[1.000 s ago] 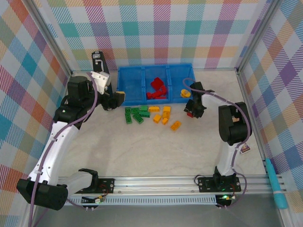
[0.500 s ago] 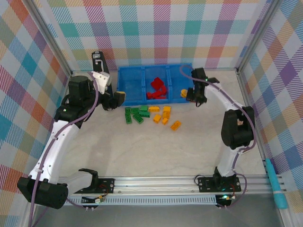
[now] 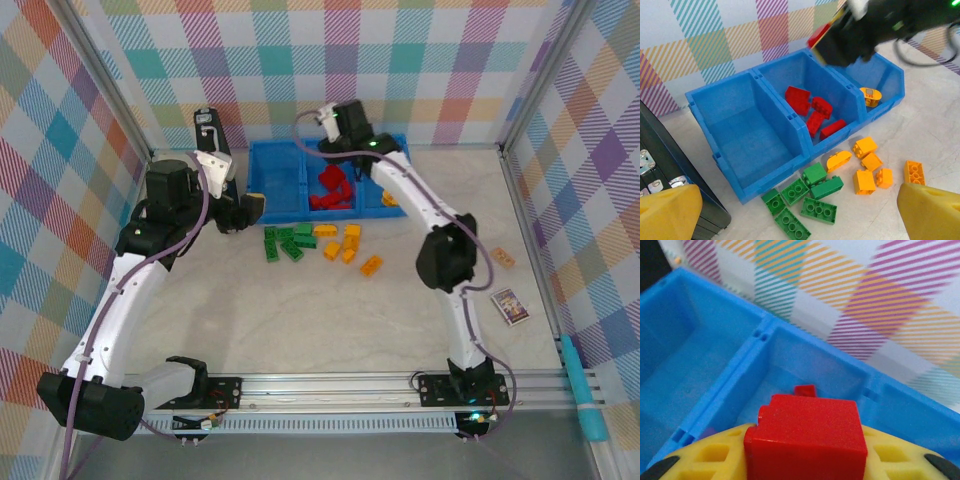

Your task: Sort the legos into containers by color

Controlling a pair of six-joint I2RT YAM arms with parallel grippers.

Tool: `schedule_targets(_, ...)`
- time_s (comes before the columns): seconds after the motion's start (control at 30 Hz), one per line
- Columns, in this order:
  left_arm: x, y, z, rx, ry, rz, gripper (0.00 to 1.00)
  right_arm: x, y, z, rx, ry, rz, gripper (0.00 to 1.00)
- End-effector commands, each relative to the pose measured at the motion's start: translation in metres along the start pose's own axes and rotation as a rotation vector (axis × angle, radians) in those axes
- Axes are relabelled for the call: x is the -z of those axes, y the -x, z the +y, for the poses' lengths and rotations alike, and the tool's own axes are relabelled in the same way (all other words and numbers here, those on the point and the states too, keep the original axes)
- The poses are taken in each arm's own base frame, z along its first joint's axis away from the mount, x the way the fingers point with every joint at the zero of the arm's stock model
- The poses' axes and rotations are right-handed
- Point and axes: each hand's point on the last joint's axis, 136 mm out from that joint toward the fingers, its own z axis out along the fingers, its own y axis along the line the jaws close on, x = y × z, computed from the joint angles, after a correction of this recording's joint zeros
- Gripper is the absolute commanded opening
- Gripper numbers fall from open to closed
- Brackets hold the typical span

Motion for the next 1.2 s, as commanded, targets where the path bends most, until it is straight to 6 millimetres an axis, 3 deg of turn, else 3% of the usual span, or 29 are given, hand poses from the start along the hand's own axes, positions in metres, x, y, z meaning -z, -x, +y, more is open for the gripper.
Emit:
schedule_targets(0.0,0.000,-0.001,0.008,0.004,0.024,0.009,1.00,-0.021,-0.002,0.011,0.107,0.023,0.009,0.33)
schedule_targets(0.33,0.000,0.000,0.006,0.007,0.011,-0.004,1.00,-0.084,-0.057,0.024,0.119,-0.006,0.105,0.34)
schedule_targets(0.6,-0.006,-0.003,0.004,0.019,-0.010,0.011,1.00,-0.099,-0.075,0.027,0.118,-0.009,0.134,0.40)
schedule_targets(0.73,-0.008,-0.004,0.005,0.019,-0.011,0.015,1.00,-0.086,-0.064,0.021,0.120,-0.028,0.120,0.51)
schedule_targets(0.93,-0.004,-0.001,0.002,0.012,-0.019,0.006,1.00,-0.048,-0.043,0.012,0.078,-0.036,0.090,0.68)
schedule_targets(1.17,0.012,0.012,-0.005,-0.006,-0.030,-0.044,1.00,0.005,-0.027,0.005,-0.061,-0.038,0.100,0.71)
